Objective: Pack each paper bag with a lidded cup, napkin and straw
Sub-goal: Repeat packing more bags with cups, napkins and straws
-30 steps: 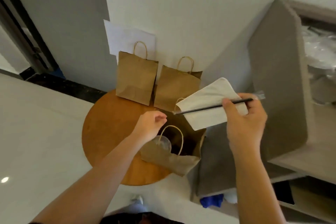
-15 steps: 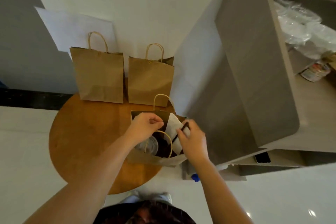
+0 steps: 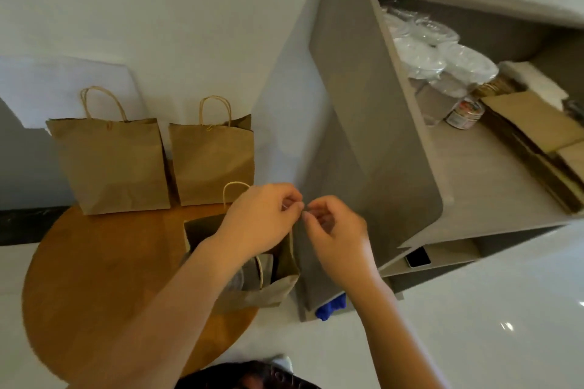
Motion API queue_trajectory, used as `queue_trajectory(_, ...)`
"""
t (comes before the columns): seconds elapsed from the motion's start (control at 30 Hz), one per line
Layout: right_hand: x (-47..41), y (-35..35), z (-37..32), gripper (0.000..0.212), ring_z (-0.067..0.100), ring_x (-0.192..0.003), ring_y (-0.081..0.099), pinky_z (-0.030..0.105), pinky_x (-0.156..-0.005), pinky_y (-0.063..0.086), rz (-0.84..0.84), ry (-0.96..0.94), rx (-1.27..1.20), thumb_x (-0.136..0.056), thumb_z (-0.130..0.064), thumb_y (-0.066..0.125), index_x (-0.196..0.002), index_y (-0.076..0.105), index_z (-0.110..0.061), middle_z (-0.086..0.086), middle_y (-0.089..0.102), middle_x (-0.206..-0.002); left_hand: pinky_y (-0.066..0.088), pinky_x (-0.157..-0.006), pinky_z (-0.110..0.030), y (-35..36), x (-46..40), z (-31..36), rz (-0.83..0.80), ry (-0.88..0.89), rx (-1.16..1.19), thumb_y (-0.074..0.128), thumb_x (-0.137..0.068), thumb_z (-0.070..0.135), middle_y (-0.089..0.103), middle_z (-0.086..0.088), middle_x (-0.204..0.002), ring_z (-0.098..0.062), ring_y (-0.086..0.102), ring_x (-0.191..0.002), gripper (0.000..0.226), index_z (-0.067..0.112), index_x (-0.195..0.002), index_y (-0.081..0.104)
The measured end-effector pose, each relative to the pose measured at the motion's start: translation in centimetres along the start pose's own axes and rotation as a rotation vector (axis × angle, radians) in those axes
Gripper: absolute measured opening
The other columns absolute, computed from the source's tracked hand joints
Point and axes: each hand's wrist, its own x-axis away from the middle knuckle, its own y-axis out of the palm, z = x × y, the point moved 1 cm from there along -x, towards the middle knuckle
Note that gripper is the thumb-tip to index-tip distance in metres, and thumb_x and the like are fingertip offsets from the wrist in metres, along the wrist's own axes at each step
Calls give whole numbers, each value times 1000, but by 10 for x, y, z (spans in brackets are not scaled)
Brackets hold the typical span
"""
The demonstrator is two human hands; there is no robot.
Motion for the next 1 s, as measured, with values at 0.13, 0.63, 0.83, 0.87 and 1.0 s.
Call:
queue_trajectory(0.13, 24, -37, -25, 4, 3, -77, 59, 17, -71, 50, 60, -196, 73, -88, -22, 60, -91, 61, -25, -9, 63, -80, 53, -83, -31, -19, 24, 49, 86, 144, -102, 50, -94, 38, 68, 11, -101, -4, 62, -91, 26, 30, -115, 63)
queue_trajectory(0.63, 84, -240, 17, 22, -1, -82, 51, 15, -75, 42, 147, -195, 458, -94, -40, 45, -115, 50, -34, -19, 49, -92, 52, -79, -31, 75, 54, 239, 229, 279, -439, 44, -95, 43, 65, 10, -94, -5, 61, -86, 24, 32, -110, 60)
queue_trajectory(0.83, 75, -288, 44, 26, 4, -90, 53, 17, -77, 43, 82, -149, 540, -97, -38, 42, -121, 47, -30, -13, 49, -98, 52, -82, -34, 118, 26, 278, 178, 213, -430, 47, -94, 42, 65, 12, -96, -8, 61, -90, 22, 32, -107, 62)
queue_trajectory(0.87, 69, -292, 50, 27, 5, -90, 54, 18, -77, 43, 73, -148, 543, -97, -38, 42, -122, 48, -29, -13, 51, -100, 52, -82, -35, 121, 18, 278, 186, 194, -435, 47, -94, 42, 65, 13, -95, -8, 61, -90, 21, 32, -105, 62)
queue_trajectory(1.0, 30, -306, 71, 27, 7, -92, 55, 21, -79, 47, 47, -131, 533, -97, -35, 43, -122, 50, -26, -9, 57, -105, 48, -80, -29, 130, -20, 278, 210, 123, -448, 48, -93, 41, 66, 13, -100, -11, 61, -95, 20, 32, -103, 63)
